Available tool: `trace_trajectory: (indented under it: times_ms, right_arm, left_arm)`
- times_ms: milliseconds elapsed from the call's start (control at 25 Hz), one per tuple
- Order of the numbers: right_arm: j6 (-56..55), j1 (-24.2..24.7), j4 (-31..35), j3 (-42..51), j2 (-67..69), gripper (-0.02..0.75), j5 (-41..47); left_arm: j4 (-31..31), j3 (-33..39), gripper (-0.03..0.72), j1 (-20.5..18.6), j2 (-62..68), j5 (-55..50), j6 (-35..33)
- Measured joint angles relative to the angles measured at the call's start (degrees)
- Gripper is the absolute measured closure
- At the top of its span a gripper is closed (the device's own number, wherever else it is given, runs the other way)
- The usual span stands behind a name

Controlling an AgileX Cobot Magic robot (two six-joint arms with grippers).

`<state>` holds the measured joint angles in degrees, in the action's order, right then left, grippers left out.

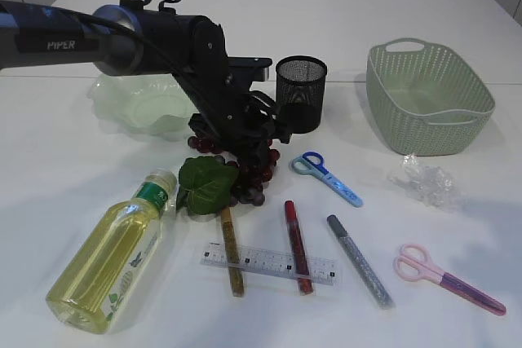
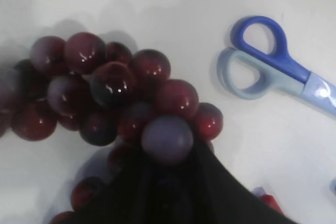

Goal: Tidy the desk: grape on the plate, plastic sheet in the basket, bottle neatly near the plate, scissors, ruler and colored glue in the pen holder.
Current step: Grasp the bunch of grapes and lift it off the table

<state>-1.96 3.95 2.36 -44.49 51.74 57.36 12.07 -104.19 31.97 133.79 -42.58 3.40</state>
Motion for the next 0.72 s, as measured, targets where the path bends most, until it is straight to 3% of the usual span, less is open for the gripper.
trace_trajectory:
  times_ms: [320,720]
  right_arm:
    - [0.00,0.00,0.00,0.00,0.00,0.174,0.00]
    - [0.00,0.00,0.00,0.00,0.00,0.174,0.00]
  left_arm:
    - [-0.60,-0.09,0.622,0.09,0.00,0.34,0.00]
    - [-1.26,-0.09,0.632,0.09,-1.99,0.14,0.00]
